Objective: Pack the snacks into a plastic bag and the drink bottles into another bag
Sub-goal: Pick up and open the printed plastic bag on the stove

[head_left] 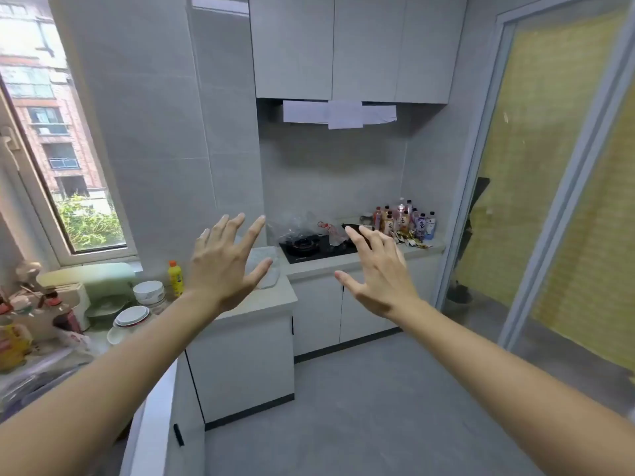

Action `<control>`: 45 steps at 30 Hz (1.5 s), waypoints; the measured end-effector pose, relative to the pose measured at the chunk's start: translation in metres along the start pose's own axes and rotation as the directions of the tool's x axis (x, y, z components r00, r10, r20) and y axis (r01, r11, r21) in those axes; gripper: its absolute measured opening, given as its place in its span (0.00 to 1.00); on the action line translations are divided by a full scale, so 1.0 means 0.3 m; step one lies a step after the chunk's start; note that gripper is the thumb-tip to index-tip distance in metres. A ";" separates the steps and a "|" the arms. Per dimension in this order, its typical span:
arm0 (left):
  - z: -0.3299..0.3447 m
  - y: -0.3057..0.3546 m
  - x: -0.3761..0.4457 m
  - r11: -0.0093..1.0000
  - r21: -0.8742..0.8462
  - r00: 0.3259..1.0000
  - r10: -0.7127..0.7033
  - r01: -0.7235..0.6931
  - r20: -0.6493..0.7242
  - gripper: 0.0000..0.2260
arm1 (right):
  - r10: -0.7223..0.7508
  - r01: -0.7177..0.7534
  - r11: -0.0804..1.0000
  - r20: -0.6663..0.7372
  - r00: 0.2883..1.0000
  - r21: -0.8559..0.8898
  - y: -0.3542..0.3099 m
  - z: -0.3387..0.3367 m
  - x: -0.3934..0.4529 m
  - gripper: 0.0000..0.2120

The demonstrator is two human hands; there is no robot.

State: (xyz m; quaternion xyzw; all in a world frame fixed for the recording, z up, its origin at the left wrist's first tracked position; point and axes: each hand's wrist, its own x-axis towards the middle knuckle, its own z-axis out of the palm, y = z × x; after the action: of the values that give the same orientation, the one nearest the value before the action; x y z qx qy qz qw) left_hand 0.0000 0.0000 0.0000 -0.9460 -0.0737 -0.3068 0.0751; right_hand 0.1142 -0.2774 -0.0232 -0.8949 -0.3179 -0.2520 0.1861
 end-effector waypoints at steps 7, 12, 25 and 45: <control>0.170 0.067 0.020 0.996 -0.094 1.000 0.004 -0.004 -0.002 0.34 | 0.056 -0.055 0.998 0.042 0.998 -0.019 0.065 0.075 -0.003 0.38; 0.279 0.151 0.093 0.991 -0.130 0.999 0.038 -0.034 0.022 0.34 | 0.076 -0.076 0.997 0.055 0.996 -0.012 0.169 0.138 0.013 0.38; 0.640 0.375 0.624 0.989 -0.139 0.999 0.047 -0.043 0.026 0.34 | 0.095 -0.098 0.995 0.074 0.993 0.034 0.693 0.326 0.408 0.38; 1.387 0.578 1.307 0.969 -0.246 0.994 0.063 -0.040 0.088 0.34 | 0.232 -0.238 0.969 0.096 0.968 0.062 1.342 0.793 0.947 0.38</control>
State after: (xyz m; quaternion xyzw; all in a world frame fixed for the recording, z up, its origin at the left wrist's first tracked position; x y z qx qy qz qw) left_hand 0.5831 -0.0549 -0.1178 -0.9631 -0.0144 -0.2662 -0.0372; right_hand 0.6508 -0.3185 -0.1222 -0.9290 -0.2265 -0.1770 0.2330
